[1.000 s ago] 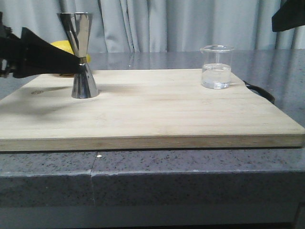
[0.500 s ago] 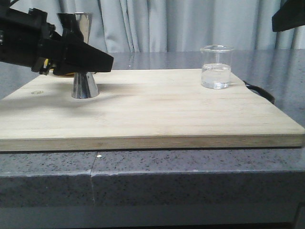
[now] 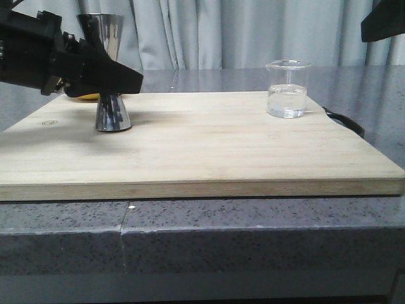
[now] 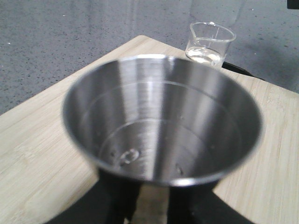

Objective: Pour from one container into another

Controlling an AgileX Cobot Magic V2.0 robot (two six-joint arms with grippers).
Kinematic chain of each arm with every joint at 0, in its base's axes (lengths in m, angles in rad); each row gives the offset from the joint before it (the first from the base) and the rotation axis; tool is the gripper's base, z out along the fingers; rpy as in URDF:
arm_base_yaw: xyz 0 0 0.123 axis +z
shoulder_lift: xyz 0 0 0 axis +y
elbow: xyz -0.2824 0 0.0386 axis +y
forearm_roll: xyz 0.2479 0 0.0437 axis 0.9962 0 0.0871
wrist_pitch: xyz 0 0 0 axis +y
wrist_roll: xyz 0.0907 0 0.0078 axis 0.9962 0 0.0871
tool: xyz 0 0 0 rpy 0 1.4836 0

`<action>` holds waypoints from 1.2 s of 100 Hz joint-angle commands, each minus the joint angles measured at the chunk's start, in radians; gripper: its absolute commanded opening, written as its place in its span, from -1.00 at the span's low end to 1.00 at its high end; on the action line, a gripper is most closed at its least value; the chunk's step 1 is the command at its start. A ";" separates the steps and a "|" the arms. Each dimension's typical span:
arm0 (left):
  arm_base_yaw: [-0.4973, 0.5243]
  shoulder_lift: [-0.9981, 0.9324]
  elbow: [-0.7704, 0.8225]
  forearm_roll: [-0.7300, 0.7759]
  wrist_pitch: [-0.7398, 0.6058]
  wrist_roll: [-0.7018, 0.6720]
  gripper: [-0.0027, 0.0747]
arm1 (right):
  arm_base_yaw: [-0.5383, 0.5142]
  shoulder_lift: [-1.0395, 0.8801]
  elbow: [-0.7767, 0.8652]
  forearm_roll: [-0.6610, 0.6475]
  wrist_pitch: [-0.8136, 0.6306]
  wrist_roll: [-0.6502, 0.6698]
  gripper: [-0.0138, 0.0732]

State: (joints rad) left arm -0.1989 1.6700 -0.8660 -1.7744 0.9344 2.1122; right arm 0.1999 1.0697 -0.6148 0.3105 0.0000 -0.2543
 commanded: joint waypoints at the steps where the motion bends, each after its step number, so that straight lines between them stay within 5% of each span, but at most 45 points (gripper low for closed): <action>1: -0.008 -0.034 -0.028 -0.067 0.080 -0.017 -0.98 | 0.015 -0.013 -0.007 -0.034 -0.110 -0.008 0.39; 26: -0.008 -0.062 -0.054 -0.050 0.222 -0.118 -0.98 | 0.119 -0.009 0.137 -0.062 -0.370 -0.008 0.39; 60: -0.008 -0.166 -0.129 0.082 0.229 -0.242 -0.98 | 0.223 0.101 0.216 -0.069 -0.640 0.014 0.39; 120: -0.008 -0.178 -0.134 0.098 0.233 -0.244 -0.98 | 0.233 0.359 0.200 -0.198 -0.985 0.136 0.39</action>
State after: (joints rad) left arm -0.1989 1.5351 -0.9685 -1.6089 1.1124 1.8747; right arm 0.4320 1.4303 -0.3850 0.1319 -0.8643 -0.1247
